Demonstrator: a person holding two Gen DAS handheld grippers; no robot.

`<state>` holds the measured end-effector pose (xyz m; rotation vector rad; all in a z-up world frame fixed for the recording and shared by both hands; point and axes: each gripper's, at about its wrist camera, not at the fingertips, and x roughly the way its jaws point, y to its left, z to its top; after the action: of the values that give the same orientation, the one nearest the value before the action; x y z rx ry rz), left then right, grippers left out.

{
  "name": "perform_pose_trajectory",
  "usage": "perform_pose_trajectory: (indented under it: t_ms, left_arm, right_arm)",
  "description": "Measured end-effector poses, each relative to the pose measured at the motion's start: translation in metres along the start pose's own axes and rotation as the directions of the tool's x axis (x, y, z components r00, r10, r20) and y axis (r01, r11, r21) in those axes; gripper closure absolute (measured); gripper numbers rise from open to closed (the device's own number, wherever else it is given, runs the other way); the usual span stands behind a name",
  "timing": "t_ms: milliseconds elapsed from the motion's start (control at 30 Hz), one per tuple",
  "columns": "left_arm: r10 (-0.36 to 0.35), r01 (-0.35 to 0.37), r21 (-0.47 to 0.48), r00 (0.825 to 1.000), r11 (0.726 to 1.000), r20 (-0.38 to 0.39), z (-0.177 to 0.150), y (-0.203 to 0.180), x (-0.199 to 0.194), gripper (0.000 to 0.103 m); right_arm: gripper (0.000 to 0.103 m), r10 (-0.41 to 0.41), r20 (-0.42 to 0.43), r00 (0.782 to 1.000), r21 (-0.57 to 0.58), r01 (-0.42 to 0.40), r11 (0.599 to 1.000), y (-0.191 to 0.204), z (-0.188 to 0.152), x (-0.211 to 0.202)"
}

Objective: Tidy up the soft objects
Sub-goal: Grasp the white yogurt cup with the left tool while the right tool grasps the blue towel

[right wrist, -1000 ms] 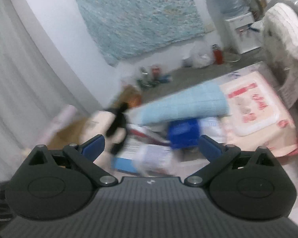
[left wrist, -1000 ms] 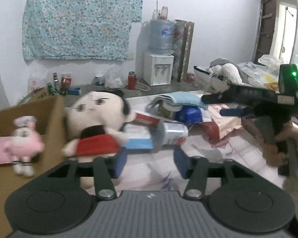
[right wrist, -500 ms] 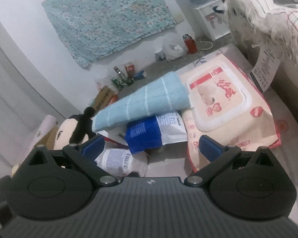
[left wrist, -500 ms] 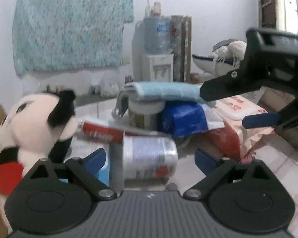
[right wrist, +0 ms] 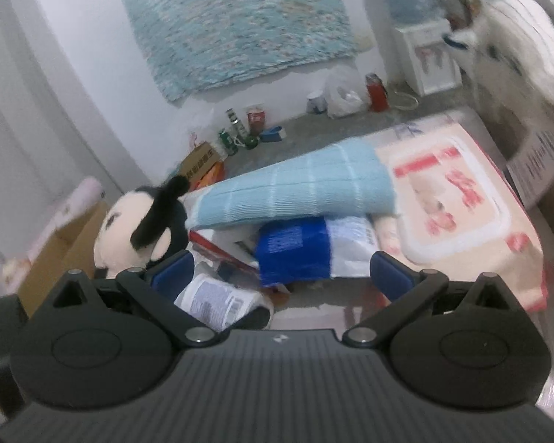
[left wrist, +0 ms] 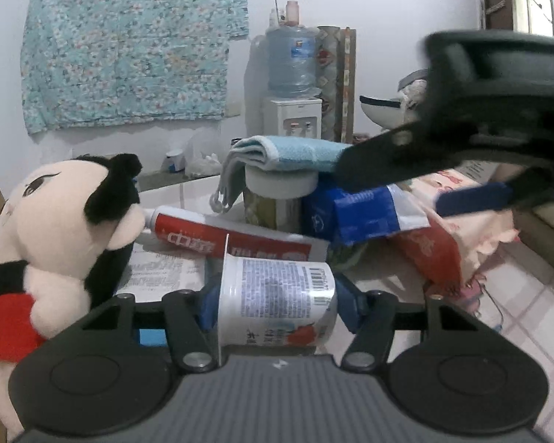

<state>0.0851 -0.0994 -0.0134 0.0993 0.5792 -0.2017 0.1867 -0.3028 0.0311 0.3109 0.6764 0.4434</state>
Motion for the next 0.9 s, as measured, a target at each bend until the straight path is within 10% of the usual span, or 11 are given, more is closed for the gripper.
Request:
perform_pose_trajectory:
  t_ms: [433, 667, 900]
  left_arm:
    - [-0.066, 0.066, 0.018, 0.998, 0.998, -0.017, -0.013, 0.017, -0.022, 0.041]
    - [-0.07, 0.07, 0.04, 0.998, 0.997, -0.01, -0.016, 0.015, -0.028, 0.04]
    - [-0.066, 0.065, 0.07, 0.998, 0.995, 0.004, -0.019, 0.012, -0.032, 0.04]
  right_arm:
    - [0.01, -0.208, 0.166, 0.964, -0.265, 0.247, 0.932, 0.042, -0.002, 0.025]
    - [0.049, -0.269, 0.175, 0.947, -0.29, 0.311, 0.905, 0.033, 0.001, 0.036]
    - [0.055, -0.283, 0.203, 0.937, -0.394, 0.343, 0.853, 0.036, -0.001, 0.042]
